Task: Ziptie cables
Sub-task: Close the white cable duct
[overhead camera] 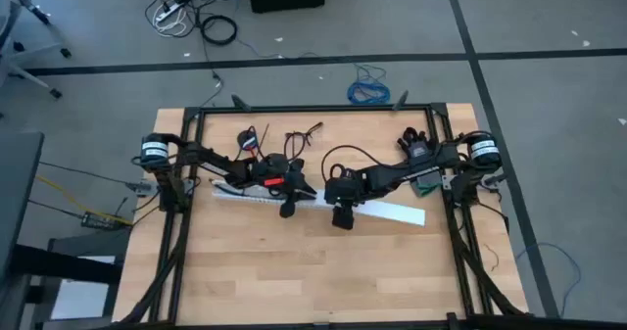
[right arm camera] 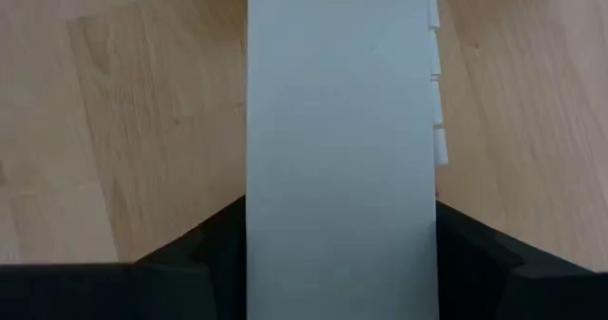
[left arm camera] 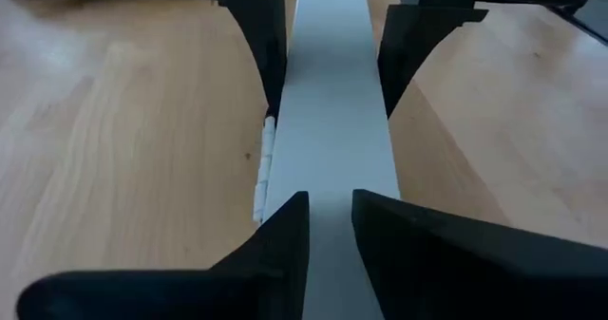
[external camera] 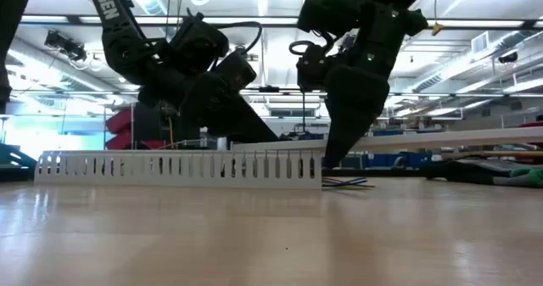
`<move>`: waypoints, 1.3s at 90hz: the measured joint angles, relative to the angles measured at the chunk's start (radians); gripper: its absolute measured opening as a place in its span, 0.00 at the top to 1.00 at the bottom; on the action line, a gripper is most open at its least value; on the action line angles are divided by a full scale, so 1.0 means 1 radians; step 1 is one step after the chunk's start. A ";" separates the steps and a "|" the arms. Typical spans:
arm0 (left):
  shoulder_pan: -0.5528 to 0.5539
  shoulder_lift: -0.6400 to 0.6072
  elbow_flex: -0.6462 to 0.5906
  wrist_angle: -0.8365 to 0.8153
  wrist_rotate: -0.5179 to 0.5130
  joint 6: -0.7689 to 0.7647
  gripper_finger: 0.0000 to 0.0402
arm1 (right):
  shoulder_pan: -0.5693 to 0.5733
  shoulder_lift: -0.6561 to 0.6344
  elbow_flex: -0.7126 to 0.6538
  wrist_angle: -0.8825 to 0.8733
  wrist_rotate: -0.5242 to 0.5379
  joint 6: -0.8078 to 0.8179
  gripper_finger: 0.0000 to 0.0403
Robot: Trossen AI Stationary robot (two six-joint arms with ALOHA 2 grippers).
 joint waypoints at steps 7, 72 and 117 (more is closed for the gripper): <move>0.001 -0.006 0.000 -0.003 0.014 -0.002 0.81 | 0.000 0.000 0.000 0.004 -0.001 -0.001 0.43; -0.001 -0.154 -0.001 -0.173 0.041 0.006 0.81 | -0.002 0.000 0.003 0.022 0.004 0.000 0.43; 0.000 -0.154 -0.001 -0.175 0.081 0.004 0.81 | -0.005 0.000 0.002 0.029 -0.018 -0.042 0.43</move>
